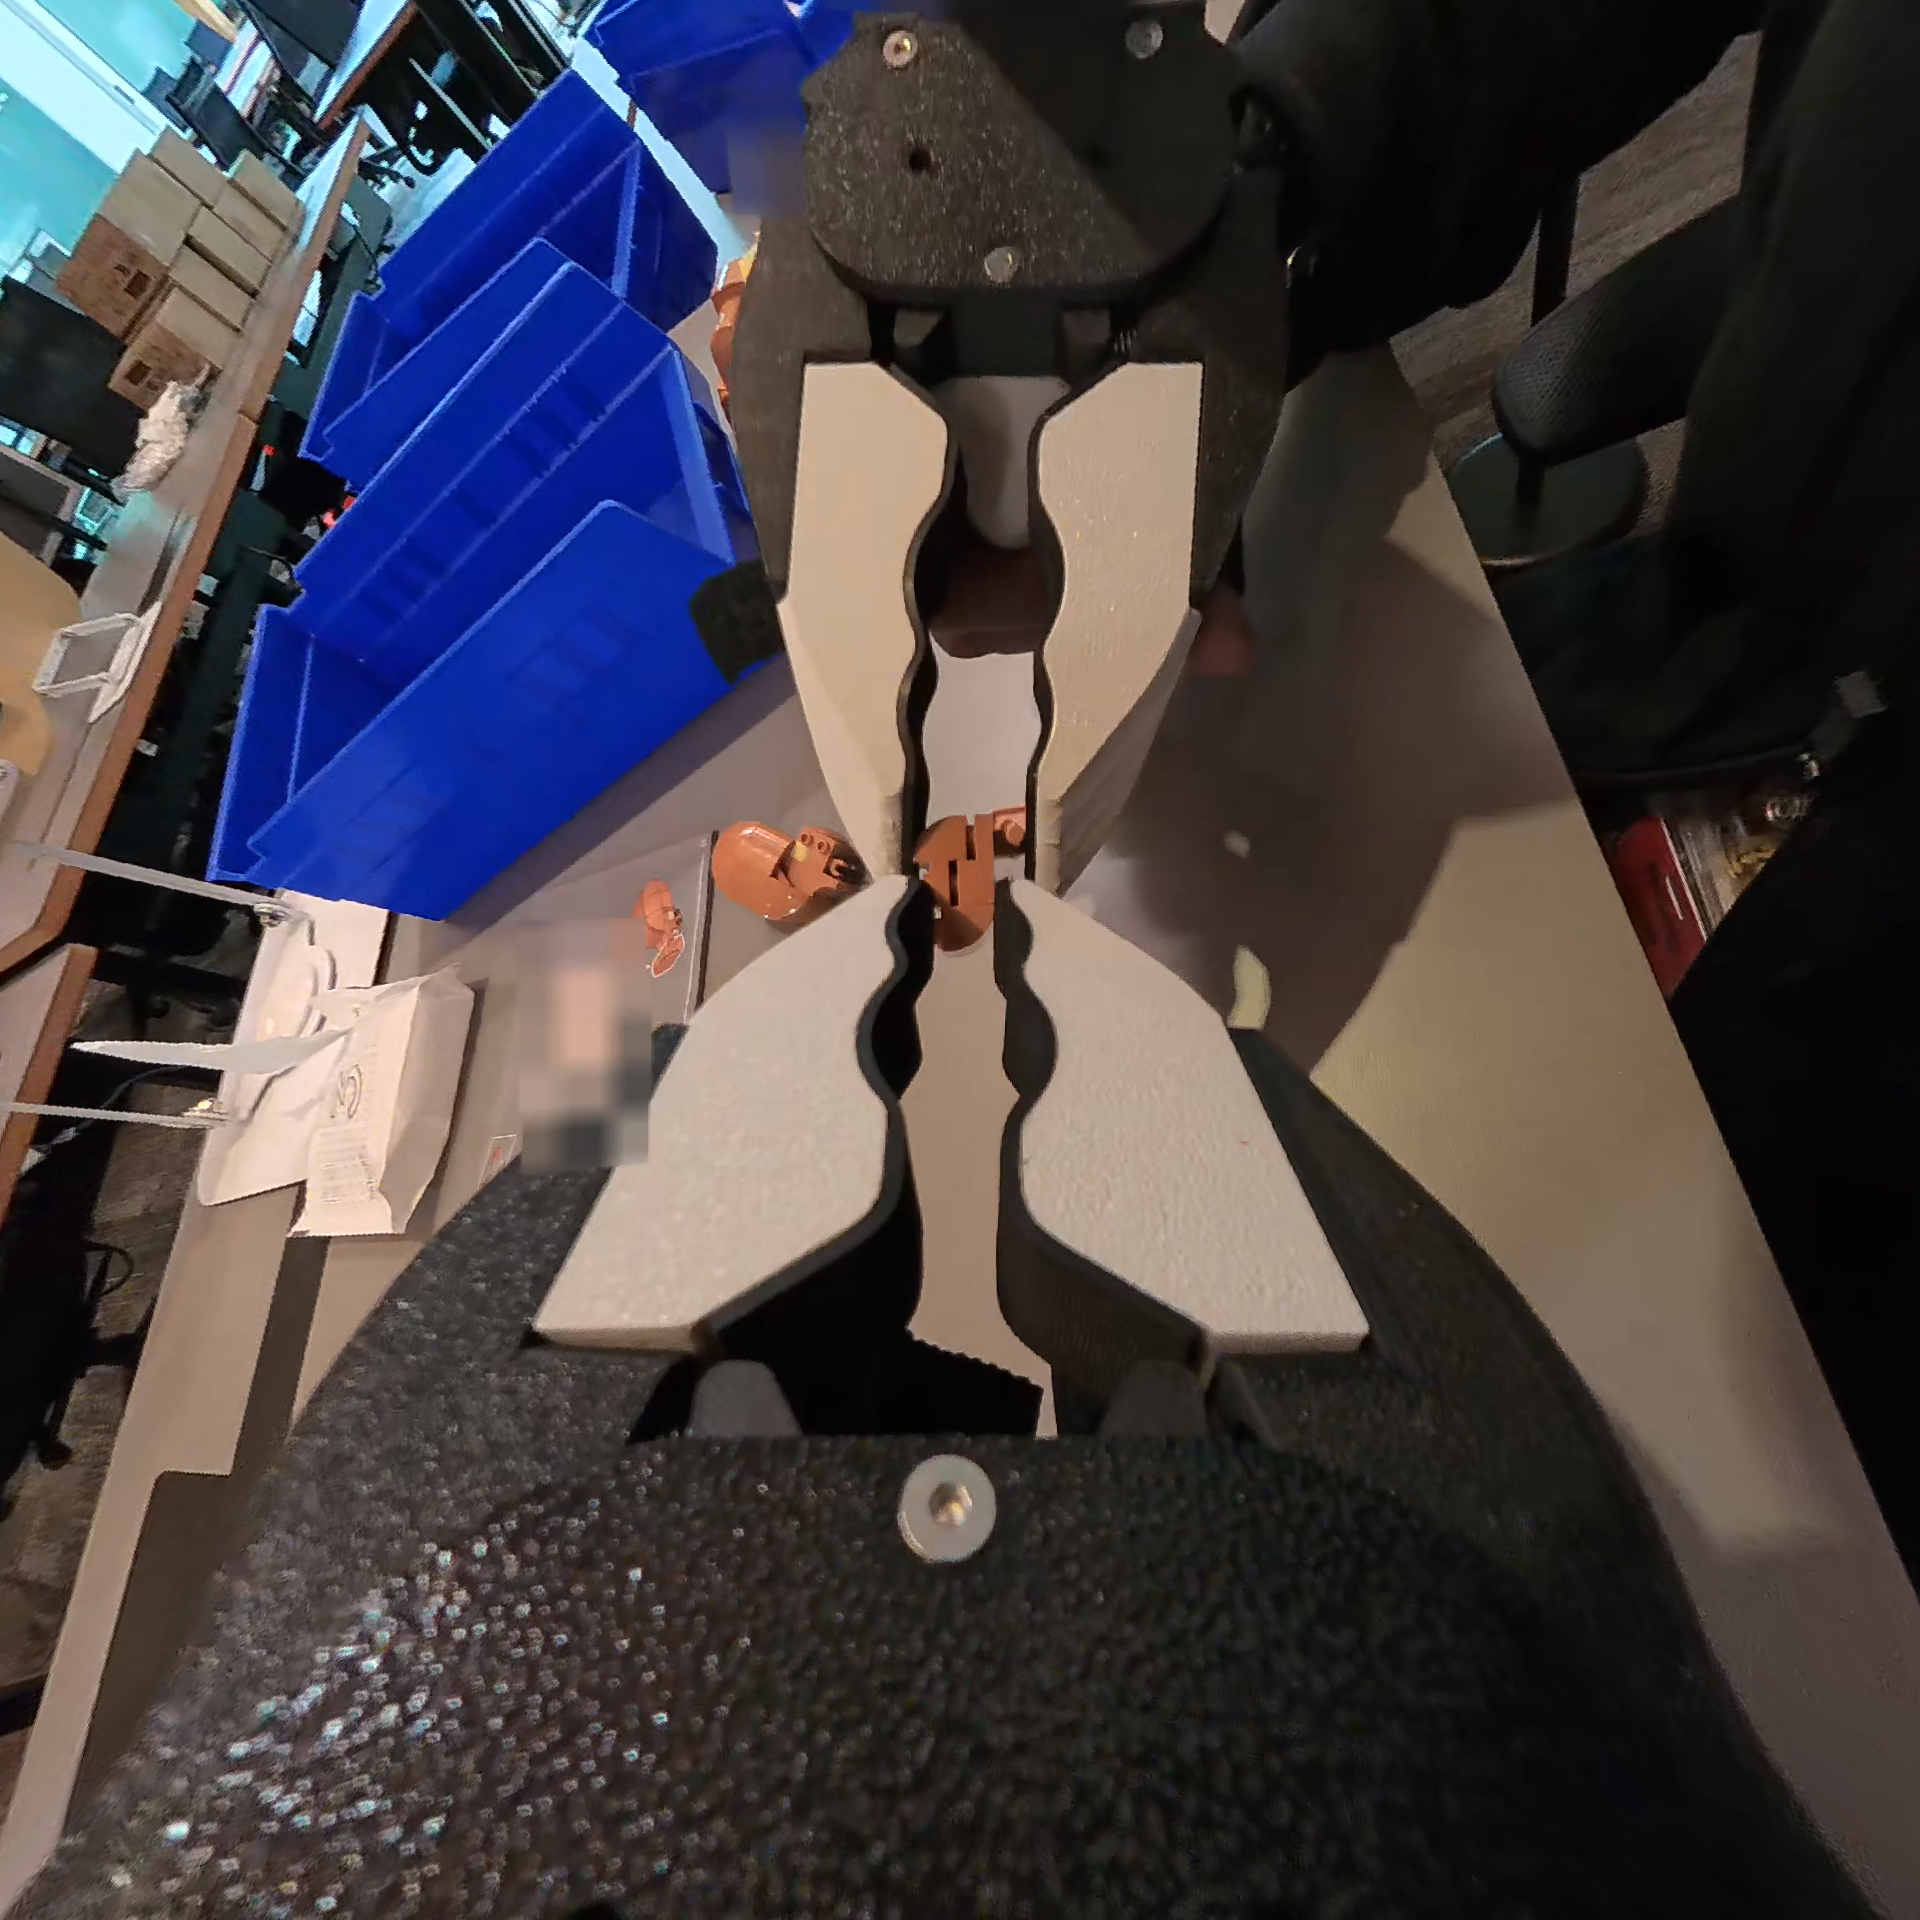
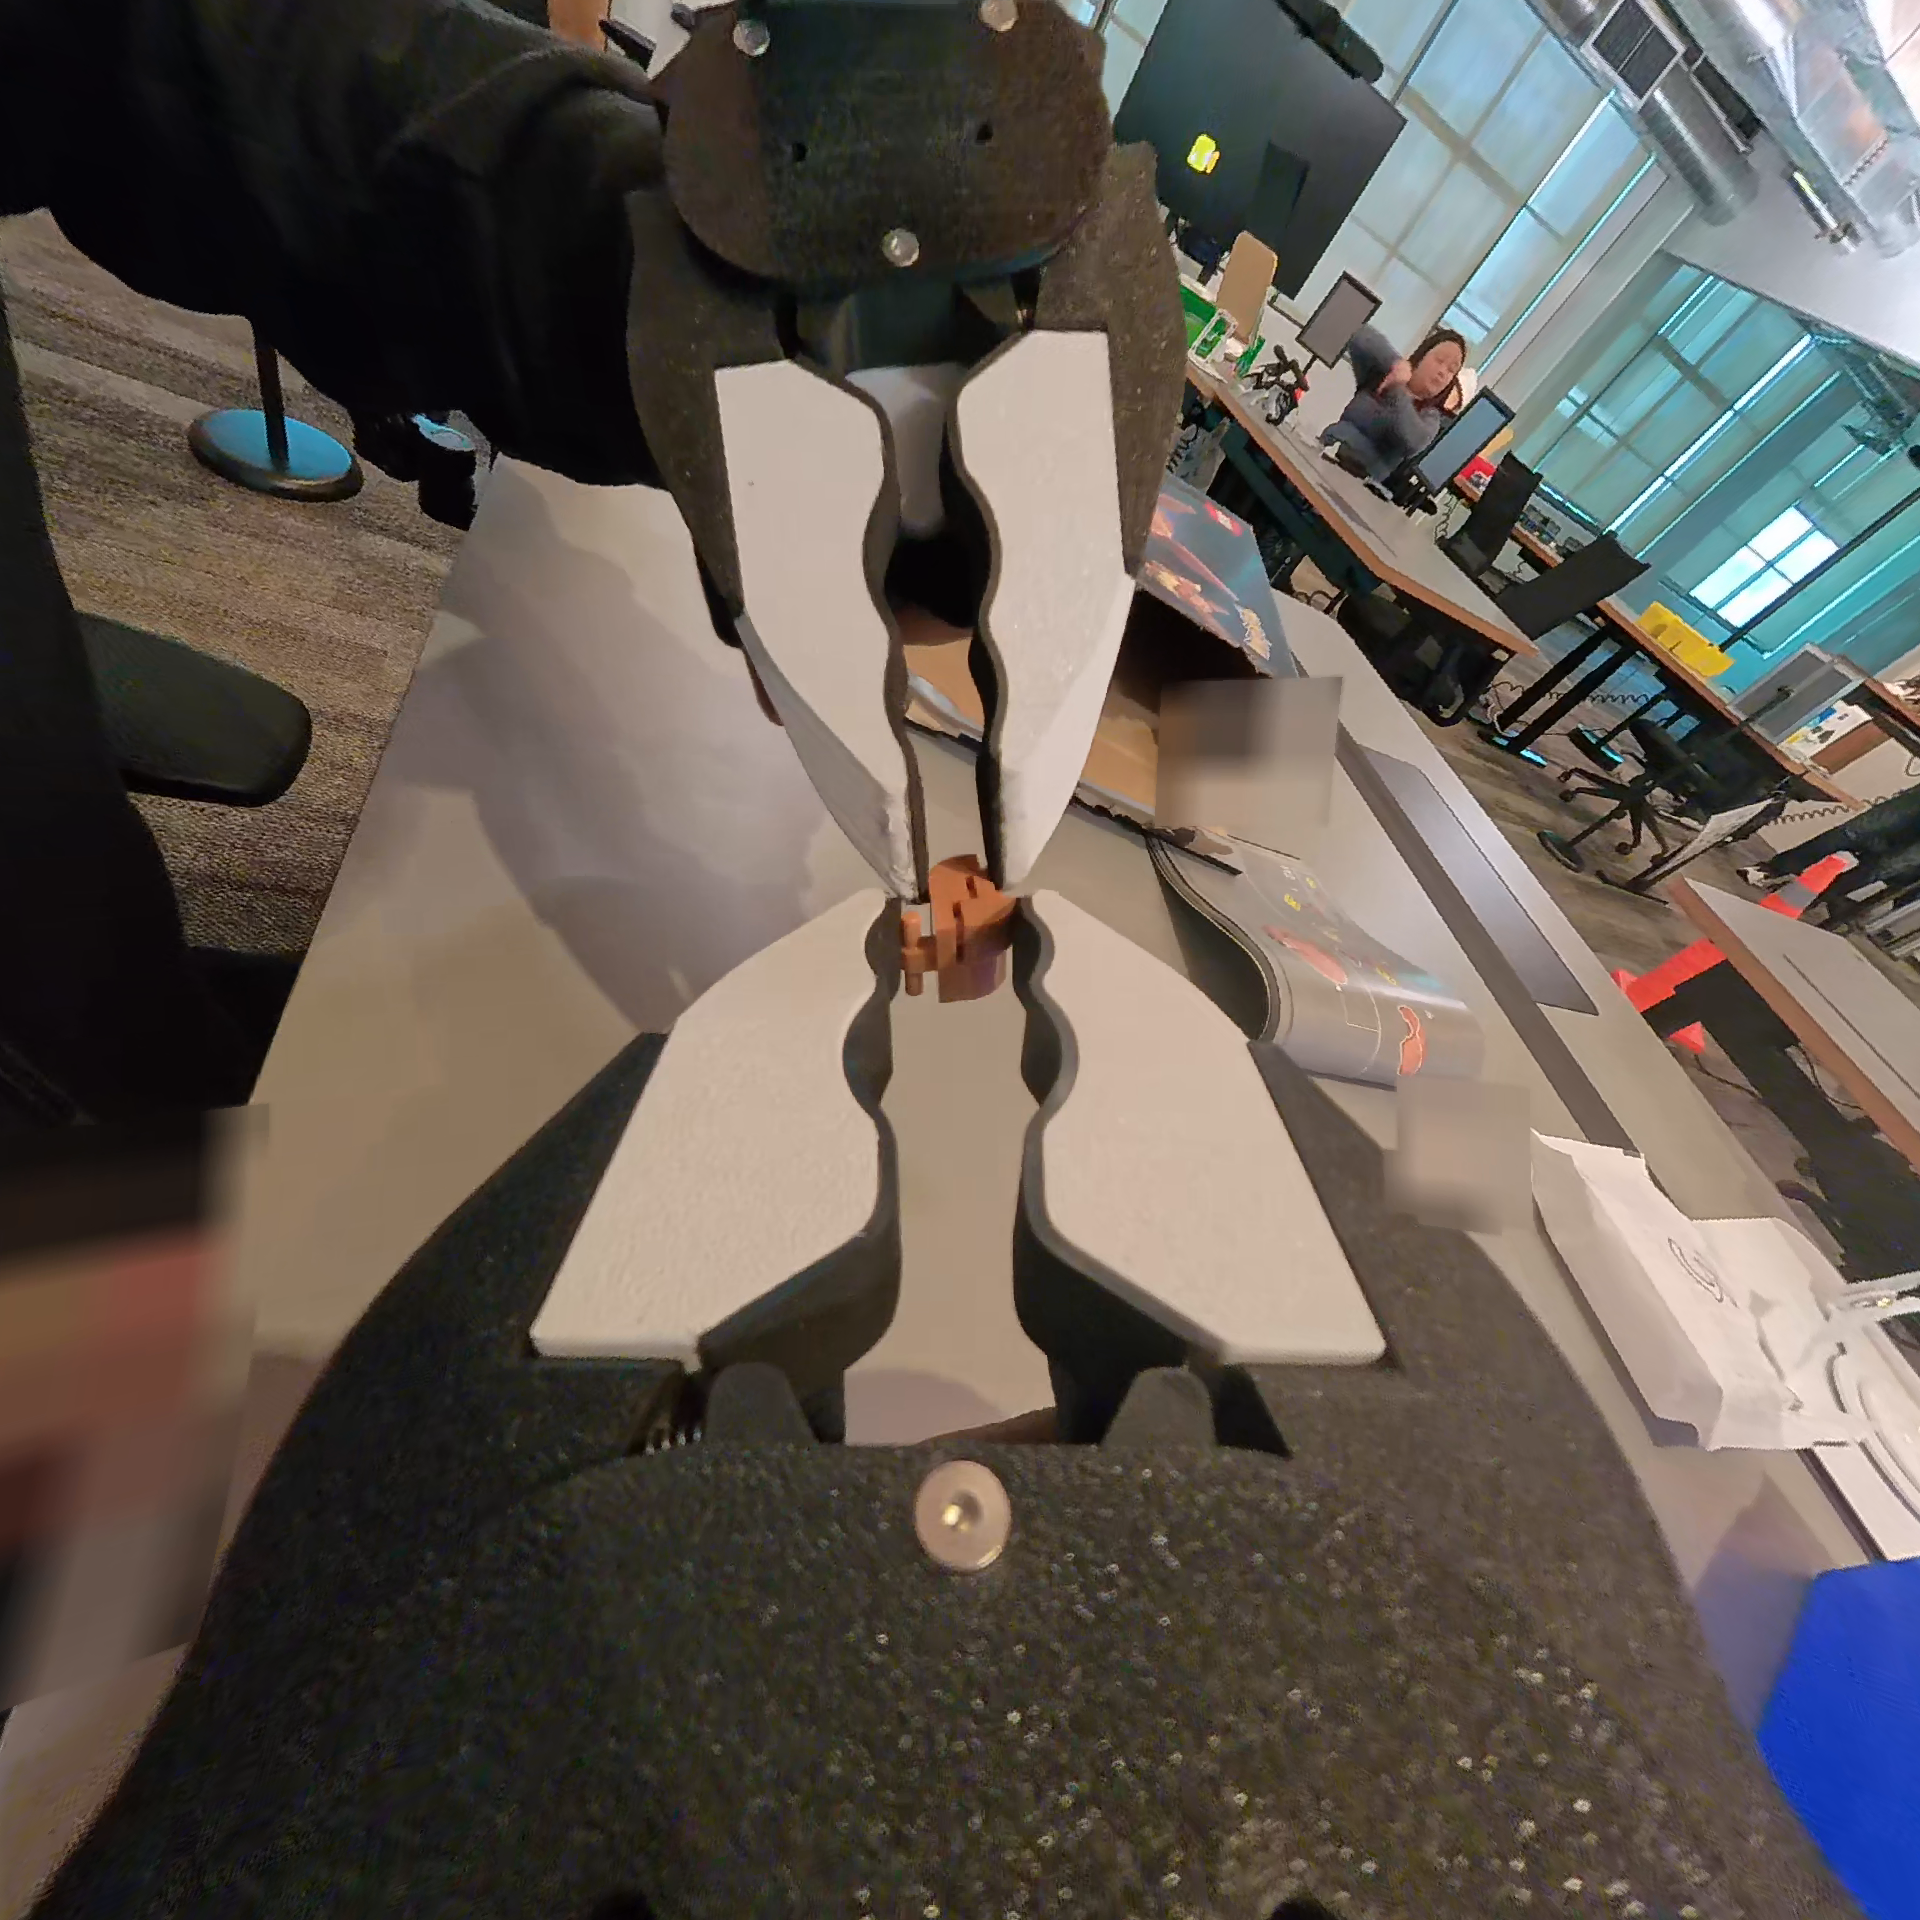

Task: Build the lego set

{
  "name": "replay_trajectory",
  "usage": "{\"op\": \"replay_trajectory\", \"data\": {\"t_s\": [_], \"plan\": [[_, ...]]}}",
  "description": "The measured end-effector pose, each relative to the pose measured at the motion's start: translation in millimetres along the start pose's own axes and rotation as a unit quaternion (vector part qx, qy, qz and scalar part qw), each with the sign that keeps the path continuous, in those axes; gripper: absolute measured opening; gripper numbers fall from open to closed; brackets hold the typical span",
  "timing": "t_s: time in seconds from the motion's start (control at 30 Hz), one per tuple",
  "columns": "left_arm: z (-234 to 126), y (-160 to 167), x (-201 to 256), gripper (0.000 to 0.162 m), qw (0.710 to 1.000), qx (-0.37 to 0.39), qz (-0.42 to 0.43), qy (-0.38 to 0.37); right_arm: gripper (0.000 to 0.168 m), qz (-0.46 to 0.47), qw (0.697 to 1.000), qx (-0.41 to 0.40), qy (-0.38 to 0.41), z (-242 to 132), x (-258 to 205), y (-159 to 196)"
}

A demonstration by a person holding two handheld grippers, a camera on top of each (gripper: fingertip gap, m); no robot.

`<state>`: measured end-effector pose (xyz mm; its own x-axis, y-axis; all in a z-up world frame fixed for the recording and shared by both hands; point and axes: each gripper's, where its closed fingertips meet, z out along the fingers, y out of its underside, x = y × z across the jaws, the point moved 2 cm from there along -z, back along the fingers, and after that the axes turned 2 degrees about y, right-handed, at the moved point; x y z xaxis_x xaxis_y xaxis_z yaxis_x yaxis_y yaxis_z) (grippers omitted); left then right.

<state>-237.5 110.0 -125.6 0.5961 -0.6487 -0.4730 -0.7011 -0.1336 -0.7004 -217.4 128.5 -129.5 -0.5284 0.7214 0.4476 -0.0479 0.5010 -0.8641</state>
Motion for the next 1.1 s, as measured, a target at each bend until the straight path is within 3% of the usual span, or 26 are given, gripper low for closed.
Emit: {"op": "replay_trajectory", "data": {"t_s": [0.53,0.8,1.1], "plan": [[-5.6,-2.3,4.4,0.010,1.000,0.005,0.002,0.030,0.019,-0.015,1.000,0.011,-0.002,0.3,-5.8,-6.6],[-3.9,-5.6,0.6,0.010,0.999,0.034,-0.031,0.001,0.019,-0.004,1.000,0.024,0.012,-2.5,-0.6,-6.8],[-3.4,-2.1,-1.0,0.024,0.995,0.080,-0.049,-0.040,0.019,0.039,0.997,0.062,0.007,-9.0,5.2,-14.4]]}}
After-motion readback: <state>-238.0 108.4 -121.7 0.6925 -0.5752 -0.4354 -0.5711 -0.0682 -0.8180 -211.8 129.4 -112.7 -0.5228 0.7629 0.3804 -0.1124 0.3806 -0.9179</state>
